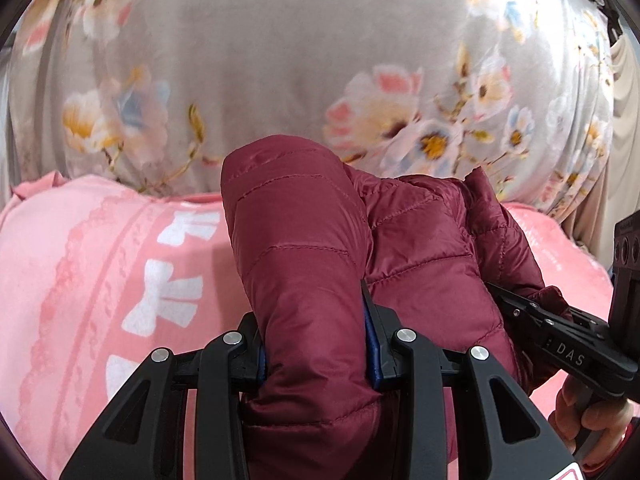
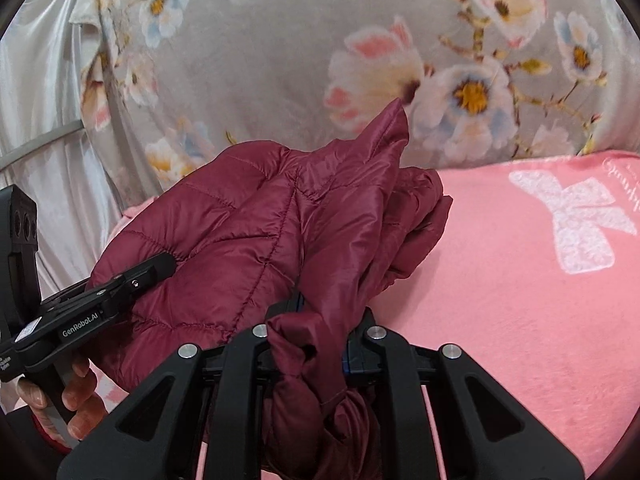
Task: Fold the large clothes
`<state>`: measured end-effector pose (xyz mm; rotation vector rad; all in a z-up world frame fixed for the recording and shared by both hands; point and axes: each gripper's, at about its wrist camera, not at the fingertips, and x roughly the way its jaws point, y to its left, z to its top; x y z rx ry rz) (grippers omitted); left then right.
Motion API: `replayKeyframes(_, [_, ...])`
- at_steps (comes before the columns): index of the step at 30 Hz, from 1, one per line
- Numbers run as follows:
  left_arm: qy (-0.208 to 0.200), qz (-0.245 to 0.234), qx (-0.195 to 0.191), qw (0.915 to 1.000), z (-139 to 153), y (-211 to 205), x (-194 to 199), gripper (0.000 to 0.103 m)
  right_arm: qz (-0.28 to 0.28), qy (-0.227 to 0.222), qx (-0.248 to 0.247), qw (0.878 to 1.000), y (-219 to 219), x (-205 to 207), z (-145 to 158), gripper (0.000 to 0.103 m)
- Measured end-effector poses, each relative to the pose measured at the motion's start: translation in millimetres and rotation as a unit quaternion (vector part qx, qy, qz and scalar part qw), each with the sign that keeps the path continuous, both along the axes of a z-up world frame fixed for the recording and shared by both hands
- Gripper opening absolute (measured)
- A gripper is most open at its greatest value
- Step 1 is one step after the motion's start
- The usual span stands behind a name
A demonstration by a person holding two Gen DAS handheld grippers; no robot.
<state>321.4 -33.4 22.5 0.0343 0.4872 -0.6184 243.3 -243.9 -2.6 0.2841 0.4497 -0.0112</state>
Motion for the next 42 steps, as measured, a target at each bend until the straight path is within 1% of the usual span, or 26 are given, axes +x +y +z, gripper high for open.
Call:
replayKeyframes(5, [0.021,0.009,0.019,0.9995,-34.1,-0.1,16.5,0.033,0.005,0.043,-0.001,0.999,3.7,22.0,-32.2,0.013])
replayKeyframes(6, [0.021,0.016,0.024,0.9994,-40.2,0.3,17.8,0.034,0.004,0.049,-0.001,0.999,3.6,23.5,-37.7,0.014])
replayKeyframes(8, [0.021,0.023,0.031,0.999,-48.3,2.4,18.3,0.041,0.007,0.058,0.017,0.998,-1.2,25.3,-41.4,0.017])
replayKeyframes(9, [0.033,0.029,0.033,0.9985,-49.3,3.7,20.5,0.044,0.007,0.064,0.025,0.998,-4.0,26.1,-42.4,0.02])
replayKeyframes(10, [0.044,0.033,0.034,0.9979,-49.3,5.6,23.2,0.049,0.006,0.07,0.025,0.997,-4.8,25.8,-43.5,0.023])
replayKeyframes(11, [0.062,0.039,0.035,0.9967,-49.5,7.9,25.1,0.056,0.004,0.078,0.023,0.997,-5.3,23.7,-44.2,0.028])
replayKeyframes(13, [0.098,0.059,0.041,0.9926,-48.5,14.8,25.5,0.064,-0.001,0.088,0.014,0.996,-6.7,14.7,-43.3,0.036])
replayKeyframes(14, [0.108,0.07,0.048,0.9905,-46.4,19.6,23.5,0.066,-0.01,0.092,0.003,0.996,-7.7,5.9,-40.5,0.044])
replayKeyframes(15, [0.114,0.081,0.056,0.9886,-42.7,25.4,19.6,0.067,-0.021,0.093,-0.009,0.995,-9.5,-4.9,-36.4,0.051])
replayKeyframes(16, [0.114,0.088,0.062,0.9877,-38.1,30.7,15.5,0.067,-0.028,0.093,-0.014,0.995,-10.9,-11.3,-33.5,0.053])
replayKeyframes(17, [0.113,0.1,0.071,0.986,-31.9,35.1,11.6,0.068,-0.04,0.092,-0.02,0.995,-13.6,-19.9,-28.6,0.053])
replayKeyframes(19, [0.098,0.138,0.097,0.9808,-19.7,36.2,5.3,0.068,-0.062,0.083,-0.028,0.994,-15.5,-30.0,-14.4,0.053])
replayKeyframes(20, [0.088,0.16,0.115,0.9765,-12.1,32.8,3.2,0.068,-0.066,0.079,-0.03,0.994,-14.3,-29.9,-8.8,0.048])
replayKeyframes(21, [0.085,0.173,0.125,0.9731,-7.7,29.0,2.3,0.068,-0.066,0.077,-0.036,0.994,-10.5,-28.0,-0.9,0.04])
replayKeyframes(23, [0.089,0.189,0.132,0.9689,2.1,18.0,2.5,0.069,-0.066,0.075,-0.06,0.993,1.3,-19.9,11.4,0.027])
replayKeyframes(25, [0.1,0.194,0.131,0.967,4.2,4.4,5.2,0.069,-0.067,0.075,-0.094,0.99,16.1,-6.7,15.2,0.025])
replayKeyframes(26, [0.103,0.199,0.136,0.9651,2.0,-2.7,7.3,0.069,-0.068,0.08,-0.102,0.989,20.9,0.7,12.6,0.023])
replayKeyframes(29, [0.111,0.214,0.145,0.9597,-9.4,-17.2,13.1,0.069,-0.07,0.098,-0.094,0.988,24.2,19.7,-4.3,0.023])
replayKeyframes(30, [0.121,0.218,0.149,0.9568,-19.1,-21.5,16.9,0.069,-0.074,0.103,-0.096,0.987,24.1,22.7,-9.5,0.023])
replayKeyframes(32, [0.141,0.215,0.149,0.9548,-33.3,-25.6,24.1,0.07,-0.081,0.112,-0.088,0.986,21.5,29.1,-23.8,0.023])
replayKeyframes(33, [0.139,0.221,0.147,0.954,-40.2,-25.9,25.3,0.071,-0.083,0.113,-0.086,0.986,20.8,29.9,-28.3,0.023])
replayKeyframes(34, [0.131,0.225,0.148,0.954,-42.7,-26.3,24.8,0.075,-0.084,0.115,-0.085,0.986,19.6,31.1,-33.9,0.023])
replayKeyframes(35, [0.125,0.228,0.15,0.954,-45.0,-26.6,24.3,0.077,-0.086,0.116,-0.086,0.986,19.3,31.8,-37.4,0.023])
replayKeyframes(39, [0.115,0.23,0.145,0.9553,-53.9,-25.7,26.0,0.081,-0.09,0.117,-0.097,0.984,22.4,34.1,-47.3,0.023])
replayKeyframes(42, [0.111,0.231,0.14,0.9565,-59.9,-25.7,26.5,0.081,-0.09,0.121,-0.089,0.985,19.8,35.8,-49.5,0.023])
